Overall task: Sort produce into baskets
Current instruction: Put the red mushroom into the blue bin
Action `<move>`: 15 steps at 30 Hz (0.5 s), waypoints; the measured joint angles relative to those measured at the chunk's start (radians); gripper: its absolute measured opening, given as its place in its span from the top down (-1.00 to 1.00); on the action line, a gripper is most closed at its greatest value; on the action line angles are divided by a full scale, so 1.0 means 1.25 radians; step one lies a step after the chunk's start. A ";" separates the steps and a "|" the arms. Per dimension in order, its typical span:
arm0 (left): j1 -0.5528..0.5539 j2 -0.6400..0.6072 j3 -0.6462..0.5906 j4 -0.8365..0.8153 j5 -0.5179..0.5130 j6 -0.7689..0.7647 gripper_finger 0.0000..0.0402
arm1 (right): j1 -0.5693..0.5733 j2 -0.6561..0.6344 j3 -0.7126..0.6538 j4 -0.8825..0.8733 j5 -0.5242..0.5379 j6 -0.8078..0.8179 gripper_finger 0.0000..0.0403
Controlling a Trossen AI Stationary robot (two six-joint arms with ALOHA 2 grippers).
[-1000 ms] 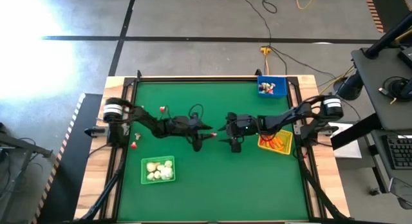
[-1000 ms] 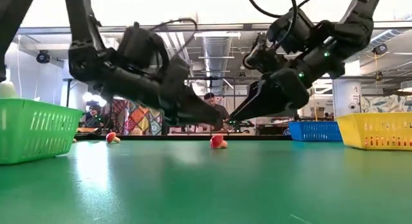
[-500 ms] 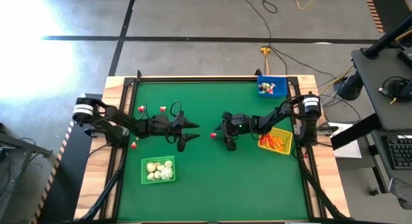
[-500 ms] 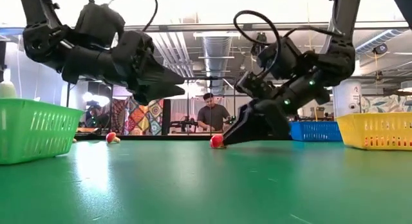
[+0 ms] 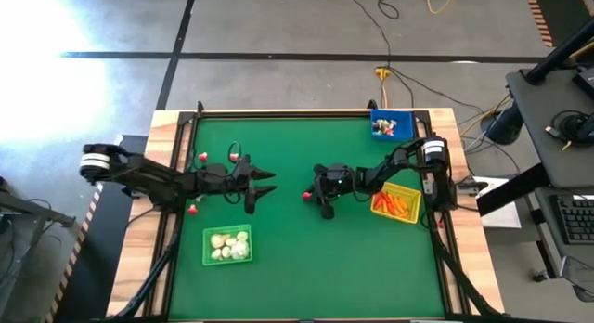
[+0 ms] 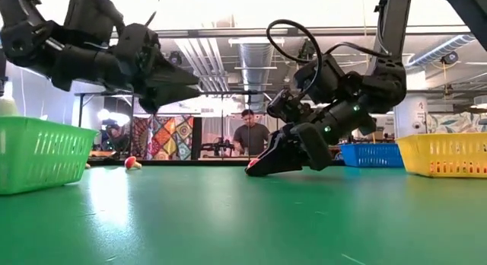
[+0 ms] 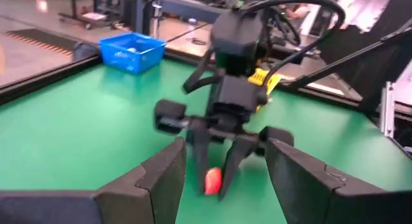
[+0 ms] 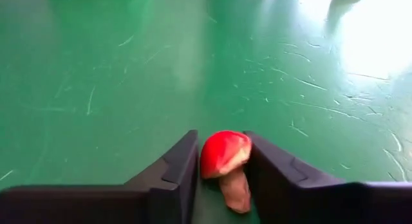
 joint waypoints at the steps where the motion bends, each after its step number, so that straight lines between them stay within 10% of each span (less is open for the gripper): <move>1: 0.000 -0.027 -0.015 -0.015 -0.006 -0.002 0.02 | 0.000 -0.001 0.002 -0.005 0.000 -0.002 0.52; 9: 0.000 -0.155 -0.061 -0.158 -0.042 -0.032 0.03 | -0.007 -0.174 0.001 -0.264 0.054 -0.006 0.80; 15: -0.003 -0.168 -0.058 -0.178 -0.046 -0.045 0.03 | -0.031 -0.428 0.002 -0.588 0.375 0.008 0.72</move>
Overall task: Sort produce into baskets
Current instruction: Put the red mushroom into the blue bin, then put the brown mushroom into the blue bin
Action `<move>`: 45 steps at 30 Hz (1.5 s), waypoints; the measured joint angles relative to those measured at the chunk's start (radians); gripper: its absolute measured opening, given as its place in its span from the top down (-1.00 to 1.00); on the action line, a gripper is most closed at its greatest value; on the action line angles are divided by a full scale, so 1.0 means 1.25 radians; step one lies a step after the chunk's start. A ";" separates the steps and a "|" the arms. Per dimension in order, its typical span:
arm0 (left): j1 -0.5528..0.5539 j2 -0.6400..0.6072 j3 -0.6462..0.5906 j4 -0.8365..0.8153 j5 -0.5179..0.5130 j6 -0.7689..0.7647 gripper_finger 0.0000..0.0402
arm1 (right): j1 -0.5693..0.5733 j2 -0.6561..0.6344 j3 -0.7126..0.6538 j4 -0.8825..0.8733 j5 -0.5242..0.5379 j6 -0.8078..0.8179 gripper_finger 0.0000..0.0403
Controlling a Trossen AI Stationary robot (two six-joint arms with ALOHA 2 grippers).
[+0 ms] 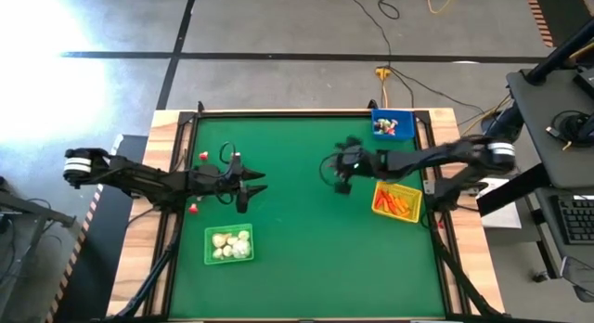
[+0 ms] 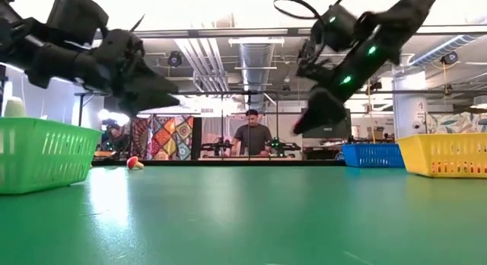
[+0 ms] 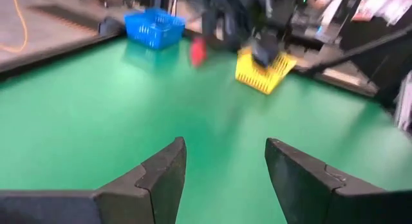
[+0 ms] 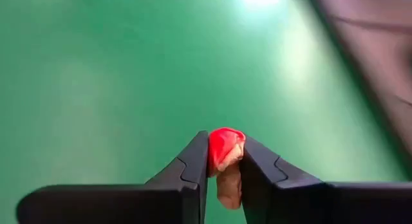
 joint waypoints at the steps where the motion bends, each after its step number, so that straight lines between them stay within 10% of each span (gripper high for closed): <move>1: 0.000 -0.006 -0.002 -0.015 0.000 0.000 0.03 | -0.010 -0.036 -0.001 -0.036 0.050 0.013 0.71; 13: 0.000 0.048 0.008 -0.024 0.003 0.003 0.03 | -0.282 -0.268 -0.010 -0.293 0.182 0.267 0.77; 22: -0.002 0.043 0.005 -0.018 0.009 0.004 0.03 | -0.445 -0.183 -0.013 -0.288 0.263 0.456 0.77; 33: -0.027 0.032 0.005 -0.025 0.018 0.021 0.03 | -0.558 0.015 -0.012 -0.196 0.162 0.468 0.77; 40: -0.033 -0.005 0.036 -0.118 0.011 0.061 0.03 | -0.560 0.041 -0.012 -0.179 0.164 0.423 0.34; 45: -0.033 -0.045 0.158 -0.470 0.006 0.063 0.05 | -0.543 -0.031 -0.012 -0.180 0.166 0.382 -0.01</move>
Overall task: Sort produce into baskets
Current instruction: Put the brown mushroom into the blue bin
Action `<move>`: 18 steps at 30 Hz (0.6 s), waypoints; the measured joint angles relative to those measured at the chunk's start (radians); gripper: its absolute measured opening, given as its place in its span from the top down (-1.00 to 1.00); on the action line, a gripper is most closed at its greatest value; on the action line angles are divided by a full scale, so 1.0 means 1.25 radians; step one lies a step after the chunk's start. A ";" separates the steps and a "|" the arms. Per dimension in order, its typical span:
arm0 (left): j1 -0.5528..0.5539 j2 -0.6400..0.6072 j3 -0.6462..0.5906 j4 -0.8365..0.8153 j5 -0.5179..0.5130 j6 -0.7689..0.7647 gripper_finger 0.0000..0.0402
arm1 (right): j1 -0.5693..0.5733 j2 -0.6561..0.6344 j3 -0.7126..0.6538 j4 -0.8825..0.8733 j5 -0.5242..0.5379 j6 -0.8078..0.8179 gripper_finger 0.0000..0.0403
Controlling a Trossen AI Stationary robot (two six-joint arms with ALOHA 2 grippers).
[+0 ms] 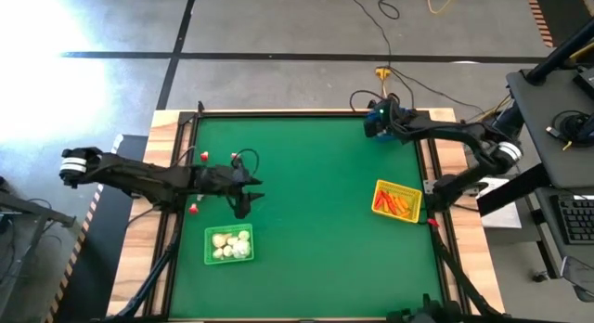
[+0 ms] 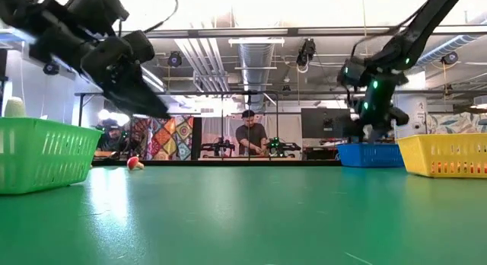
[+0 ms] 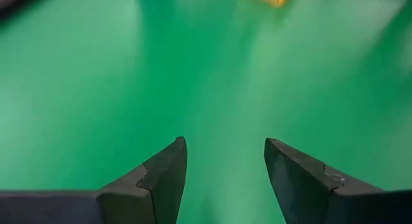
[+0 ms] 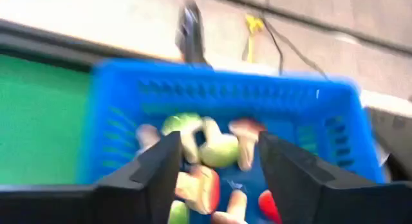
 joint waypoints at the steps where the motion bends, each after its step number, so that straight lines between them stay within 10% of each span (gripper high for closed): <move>1: 0.000 -0.005 0.032 -0.093 -0.010 -0.003 0.05 | 0.011 -0.026 0.000 0.001 0.000 -0.005 -0.06; 10: 0.002 0.008 0.270 -0.860 -0.040 -0.274 0.05 | 0.270 -0.248 0.000 -0.002 -0.001 -0.056 -0.24; 18: 0.030 0.087 0.283 -1.041 0.064 -0.343 0.05 | 0.539 -0.279 0.000 0.021 0.011 -0.061 -0.20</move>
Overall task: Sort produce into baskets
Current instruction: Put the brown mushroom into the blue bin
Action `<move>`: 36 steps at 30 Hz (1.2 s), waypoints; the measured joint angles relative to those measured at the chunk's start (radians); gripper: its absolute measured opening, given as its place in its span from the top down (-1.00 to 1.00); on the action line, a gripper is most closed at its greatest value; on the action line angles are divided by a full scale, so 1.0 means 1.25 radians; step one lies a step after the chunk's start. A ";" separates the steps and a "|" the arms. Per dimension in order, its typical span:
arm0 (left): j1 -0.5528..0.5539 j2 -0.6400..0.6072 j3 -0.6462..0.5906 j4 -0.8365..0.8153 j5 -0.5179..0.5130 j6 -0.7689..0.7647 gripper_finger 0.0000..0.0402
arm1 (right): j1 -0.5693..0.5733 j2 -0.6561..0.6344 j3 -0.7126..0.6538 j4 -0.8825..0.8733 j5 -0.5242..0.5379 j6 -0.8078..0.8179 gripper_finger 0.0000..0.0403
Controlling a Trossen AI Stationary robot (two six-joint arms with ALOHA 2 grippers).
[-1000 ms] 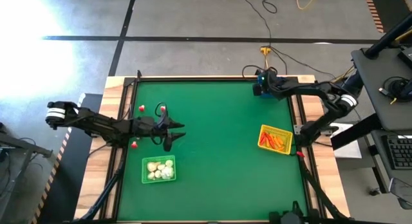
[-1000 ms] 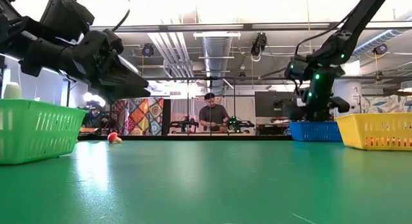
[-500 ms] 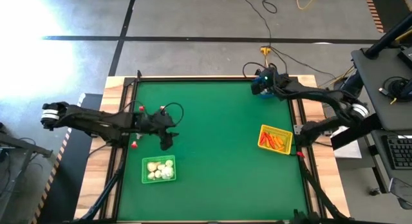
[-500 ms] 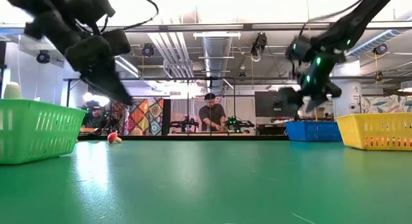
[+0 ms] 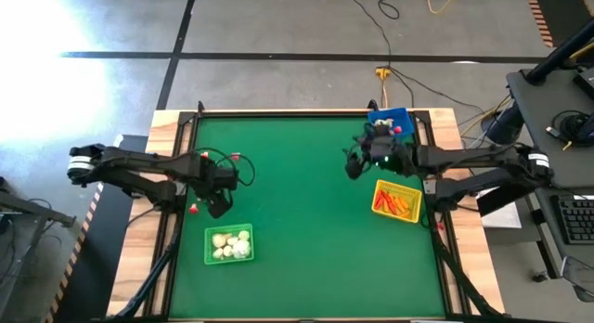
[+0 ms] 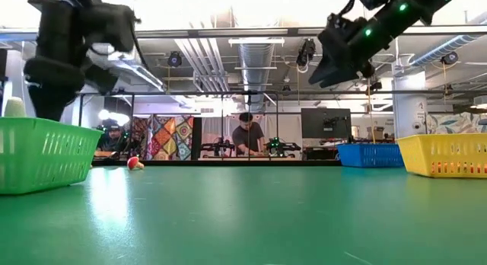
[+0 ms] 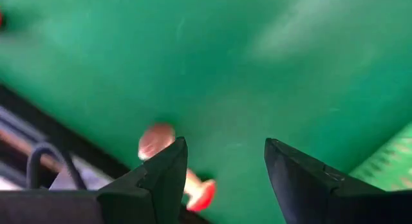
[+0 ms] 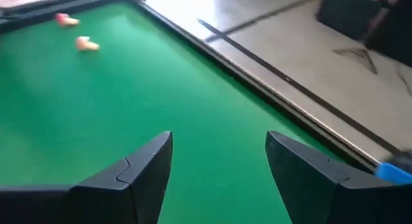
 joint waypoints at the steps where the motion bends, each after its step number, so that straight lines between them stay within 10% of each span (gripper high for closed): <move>1: 0.012 0.018 -0.002 -0.006 0.003 0.000 0.05 | 0.023 0.003 0.000 0.004 0.011 0.003 -0.19; 24: 0.210 0.301 -0.011 -0.040 0.002 0.150 0.07 | 0.156 0.135 0.000 0.063 0.051 0.064 -0.19; 36: 0.210 0.370 -0.021 -0.030 0.002 0.166 0.48 | 0.156 0.137 0.000 0.057 0.045 0.083 -0.19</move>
